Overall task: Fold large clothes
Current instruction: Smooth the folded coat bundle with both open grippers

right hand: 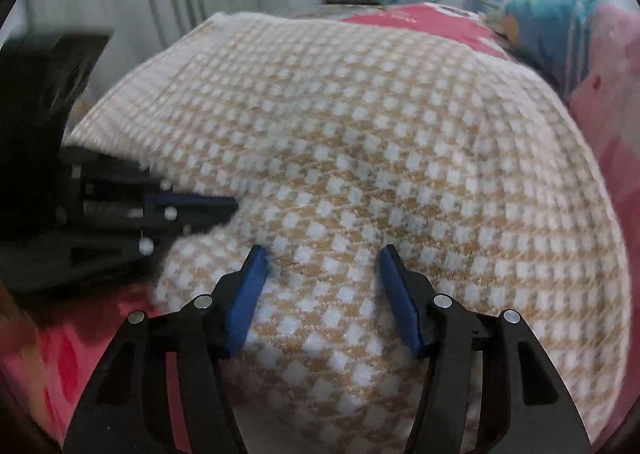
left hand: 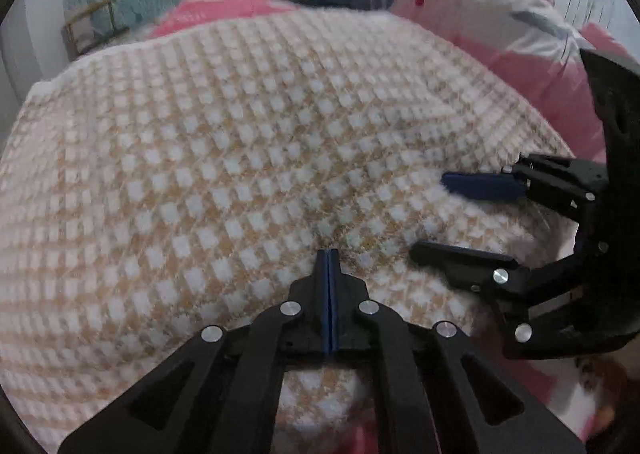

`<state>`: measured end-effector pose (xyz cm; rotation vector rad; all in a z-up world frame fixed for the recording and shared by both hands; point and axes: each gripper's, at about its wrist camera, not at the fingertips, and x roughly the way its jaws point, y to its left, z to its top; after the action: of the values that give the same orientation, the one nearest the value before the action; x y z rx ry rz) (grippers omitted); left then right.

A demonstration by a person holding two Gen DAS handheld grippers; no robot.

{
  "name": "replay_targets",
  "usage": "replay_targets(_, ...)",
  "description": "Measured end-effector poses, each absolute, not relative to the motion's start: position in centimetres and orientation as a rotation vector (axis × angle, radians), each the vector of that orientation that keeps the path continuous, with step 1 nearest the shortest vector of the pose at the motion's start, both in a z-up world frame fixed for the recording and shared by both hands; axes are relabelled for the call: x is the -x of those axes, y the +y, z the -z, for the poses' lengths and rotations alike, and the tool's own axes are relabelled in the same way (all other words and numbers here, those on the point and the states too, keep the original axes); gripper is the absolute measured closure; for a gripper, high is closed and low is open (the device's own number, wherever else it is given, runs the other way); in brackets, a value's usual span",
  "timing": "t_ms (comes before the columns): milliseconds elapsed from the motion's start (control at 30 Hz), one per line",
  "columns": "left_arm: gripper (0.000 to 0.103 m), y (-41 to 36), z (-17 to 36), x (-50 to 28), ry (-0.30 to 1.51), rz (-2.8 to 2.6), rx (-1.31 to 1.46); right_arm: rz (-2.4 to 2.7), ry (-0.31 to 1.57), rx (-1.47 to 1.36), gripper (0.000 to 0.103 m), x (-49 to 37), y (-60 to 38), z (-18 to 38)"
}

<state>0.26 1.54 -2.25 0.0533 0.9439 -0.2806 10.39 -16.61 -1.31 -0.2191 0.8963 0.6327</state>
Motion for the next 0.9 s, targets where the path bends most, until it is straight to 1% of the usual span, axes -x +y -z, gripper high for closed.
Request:
replay_targets(67, 0.1, 1.6, 0.6, -0.2, 0.972, 0.282, -0.05, -0.644, 0.937, 0.196, 0.049, -10.3, -17.4, 0.0)
replay_targets(133, 0.1, 2.3, -1.4, 0.5, 0.991, 0.291, -0.017, -0.653, 0.913, 0.179, 0.049, -10.3, -18.1, -1.7)
replay_targets(200, 0.095, 3.2, -3.5, 2.2, 0.934, 0.347, 0.101, -0.685, 0.852, 0.172, 0.049, -9.4, -18.7, -2.8)
replay_targets(233, 0.091, 3.2, -3.5, 2.9, 0.927, 0.373, 0.11, -0.712, 0.862, 0.171, 0.049, -9.1, -18.7, -2.4)
replay_targets(267, 0.085, 2.7, -2.9, 3.1, 0.957, 0.387, 0.085, -0.723, 0.89, 0.17, 0.049, -9.3, -18.6, -1.8)
replay_targets(300, 0.085, 2.0, -1.5, 3.0, 1.002, 0.4, 0.04, -0.729, 0.947, 0.164, 0.048, -10.0, -18.5, 0.2)
replay_targets(333, 0.085, 1.6, 0.6, 2.8, 1.026, 0.382, -0.015, -0.739, 0.967, 0.139, 0.048, -10.7, -18.6, 2.0)
replay_targets(367, 0.085, 1.5, 1.7, 2.3, 1.022, 0.377, -0.012, -0.744, 0.974, 0.137, 0.047, -11.0, -18.6, 3.2)
replay_targets(400, 0.085, 1.5, 2.4, 1.5, 1.024, 0.376, 0.018, -0.741, 0.971, 0.141, 0.047, -11.3, -18.6, 3.7)
replay_targets(467, 0.085, 2.0, 1.9, 0.7, 1.044, 0.384, 0.069, -0.728, 0.976, 0.15, 0.048, -11.8, -18.2, 3.7)
replay_targets(567, 0.085, 2.0, 0.4, 1.1, 1.013, 0.38, 0.029, -0.718, 1.027, 0.14, 0.048, -12.2, -17.8, 1.7)
replay_targets(633, 0.084, 2.3, -2.3, 2.4, 0.98, 0.377, 0.029, -0.712, 0.972, 0.156, 0.048, -13.2, -16.4, -1.7)
replay_targets(667, 0.084, 2.8, -3.3, 3.0, 0.943, 0.367, 0.039, -0.691, 0.936, 0.185, 0.048, -12.8, -17.0, -2.3)
replay_targets(700, 0.082, 3.9, -4.5, 3.6, 0.89, 0.337, 0.046, -0.658, 0.922, 0.207, 0.045, -13.2, -17.7, -2.2)
replay_targets(733, 0.077, 4.7, -4.9, 3.7, 0.87, 0.301, 0.044, -0.622, 0.939, 0.203, 0.044, -13.6, -18.6, -1.5)
replay_targets(767, 0.075, 6.0, -4.8, 3.5, 0.868, 0.233, 0.034, -0.59, 0.968, 0.193, 0.044, -14.4, -19.5, -0.3)
replay_targets(800, 0.075, 7.5, -3.4, 2.8, 0.902, 0.148, 0.023, -0.625, 0.962, 0.167, 0.044, -15.1, -20.4, 1.0)
replay_targets(833, 0.078, 9.2, -0.9, 2.1, 0.948, 0.116, 0.057, -0.66, 0.935, 0.161, 0.044, -15.3, -20.7, 1.9)
replay_targets(867, 0.075, 10.3, 1.4, 1.5, 0.957, 0.152, 0.127, -0.652, 0.929, 0.17, 0.044, -15.4, -20.5, 2.2)
replay_targets(900, 0.075, 10.5, 2.7, 1.5, 0.943, 0.163, 0.132, -0.629, 0.923, 0.211, 0.044, -15.0, -19.8, 2.2)
